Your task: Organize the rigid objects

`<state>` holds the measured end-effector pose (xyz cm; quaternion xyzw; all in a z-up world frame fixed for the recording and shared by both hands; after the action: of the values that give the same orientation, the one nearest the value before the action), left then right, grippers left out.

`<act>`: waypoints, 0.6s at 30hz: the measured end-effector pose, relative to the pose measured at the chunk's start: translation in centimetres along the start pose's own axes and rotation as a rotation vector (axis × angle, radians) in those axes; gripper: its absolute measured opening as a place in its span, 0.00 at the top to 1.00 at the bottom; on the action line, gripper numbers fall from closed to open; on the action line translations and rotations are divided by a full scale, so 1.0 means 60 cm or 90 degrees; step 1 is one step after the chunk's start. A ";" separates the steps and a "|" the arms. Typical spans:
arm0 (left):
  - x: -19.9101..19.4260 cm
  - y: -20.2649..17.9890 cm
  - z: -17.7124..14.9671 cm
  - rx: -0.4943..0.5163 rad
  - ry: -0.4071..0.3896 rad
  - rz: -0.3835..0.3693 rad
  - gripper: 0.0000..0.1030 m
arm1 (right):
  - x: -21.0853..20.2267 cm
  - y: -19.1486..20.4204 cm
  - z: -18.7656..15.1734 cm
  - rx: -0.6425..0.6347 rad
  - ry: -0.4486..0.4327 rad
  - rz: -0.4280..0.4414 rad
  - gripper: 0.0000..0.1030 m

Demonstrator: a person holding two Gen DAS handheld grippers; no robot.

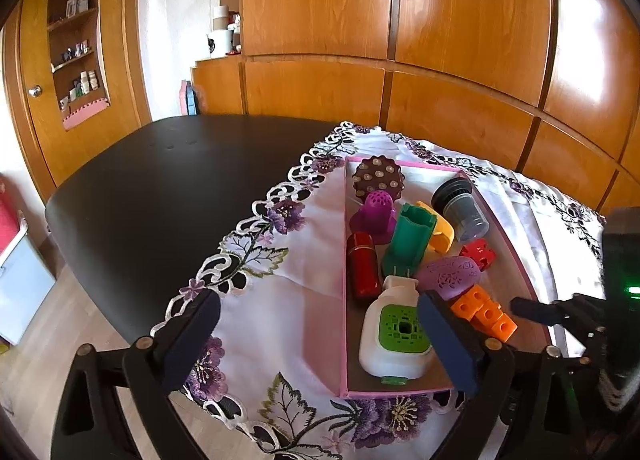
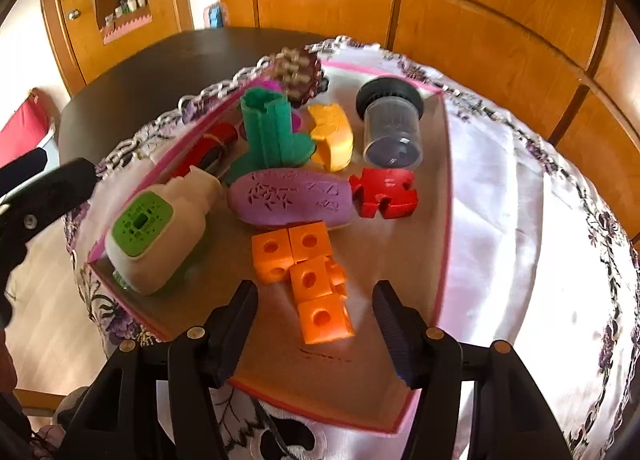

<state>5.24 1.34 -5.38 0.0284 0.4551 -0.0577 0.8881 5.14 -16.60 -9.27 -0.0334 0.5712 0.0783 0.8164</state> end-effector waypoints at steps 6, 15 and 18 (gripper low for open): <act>-0.012 -0.008 0.005 -0.008 -0.013 0.012 0.00 | -0.064 -0.027 -0.009 0.056 -0.098 -0.035 0.35; -0.039 -0.023 0.007 -0.023 -0.030 0.003 0.00 | -0.108 -0.072 -0.004 0.137 -0.141 -0.078 0.34; -0.045 -0.026 0.005 -0.025 -0.037 -0.002 0.00 | -0.109 -0.072 -0.005 0.138 -0.140 -0.079 0.34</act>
<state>3.70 -0.02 -3.03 0.0089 0.4305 -0.0507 0.9011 3.38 -21.49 -3.37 0.0281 0.4806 -0.0313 0.8759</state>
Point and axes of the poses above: each gripper's, at about its wrist camera, not at the fingertips, and x roughly the way its jaws point, y to its left, z to its top, the point moved 5 cm from there along x, roughly the way its jaws point, and after that the axes turned 13 degrees about y, right-handed, at the moved point
